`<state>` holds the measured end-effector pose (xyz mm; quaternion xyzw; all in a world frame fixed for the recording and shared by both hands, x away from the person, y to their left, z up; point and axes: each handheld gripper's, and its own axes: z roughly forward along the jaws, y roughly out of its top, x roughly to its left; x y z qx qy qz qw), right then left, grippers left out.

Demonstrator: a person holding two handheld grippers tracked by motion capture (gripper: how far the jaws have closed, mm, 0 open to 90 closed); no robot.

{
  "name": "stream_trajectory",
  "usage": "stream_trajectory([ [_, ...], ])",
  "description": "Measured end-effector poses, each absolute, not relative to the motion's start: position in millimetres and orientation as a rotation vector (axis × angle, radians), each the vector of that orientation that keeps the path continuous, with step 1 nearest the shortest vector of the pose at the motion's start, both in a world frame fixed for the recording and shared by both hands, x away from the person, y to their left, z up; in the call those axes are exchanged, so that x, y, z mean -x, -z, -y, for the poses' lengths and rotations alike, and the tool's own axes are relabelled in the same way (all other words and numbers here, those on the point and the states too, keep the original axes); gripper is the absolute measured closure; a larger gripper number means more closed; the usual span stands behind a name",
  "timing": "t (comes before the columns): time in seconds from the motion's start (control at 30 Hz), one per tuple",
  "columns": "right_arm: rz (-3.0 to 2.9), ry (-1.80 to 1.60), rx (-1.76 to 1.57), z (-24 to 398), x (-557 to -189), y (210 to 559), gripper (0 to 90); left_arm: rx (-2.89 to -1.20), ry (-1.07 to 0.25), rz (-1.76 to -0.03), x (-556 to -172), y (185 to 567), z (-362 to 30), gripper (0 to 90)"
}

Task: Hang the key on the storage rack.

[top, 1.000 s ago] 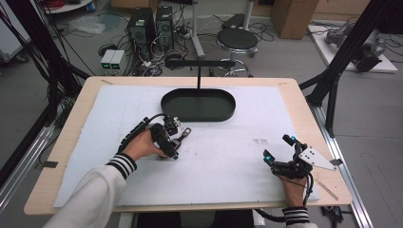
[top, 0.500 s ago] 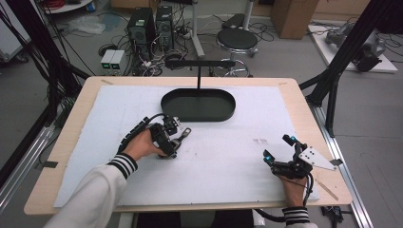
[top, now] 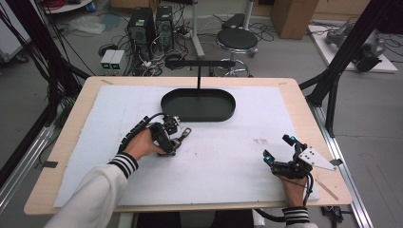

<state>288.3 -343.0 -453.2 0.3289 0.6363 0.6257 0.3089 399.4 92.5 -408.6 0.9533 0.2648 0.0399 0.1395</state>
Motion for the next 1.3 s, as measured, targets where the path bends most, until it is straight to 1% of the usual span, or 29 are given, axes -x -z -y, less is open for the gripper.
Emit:
stream_trajectory([
  [0.17,-1.68,-1.653,-0.869,343,-288,453,0.5,-2.758,-0.139,-0.751,-399,408,-93,48.2],
  [0.33,-1.68,-1.654,-0.87,343,-288,453,0.4,-2.723,-0.167,-0.762,-399,402,-98,48.4],
  [0.63,-1.681,-1.657,-0.875,343,-288,453,0.5,-2.582,-0.246,-0.791,-400,384,-113,48.5],
  [0.83,-1.681,-1.654,-0.874,343,-288,453,0.5,-2.496,-0.276,-0.805,-402,370,-123,48.5],
  [1.17,-1.679,-1.658,-0.873,343,-288,453,0.5,-2.344,-0.365,-0.822,-407,341,-136,48.5],
  [1.3,-1.679,-1.657,-0.874,343,-288,453,0.5,-2.288,-0.379,-0.836,-412,329,-141,48.5],
])
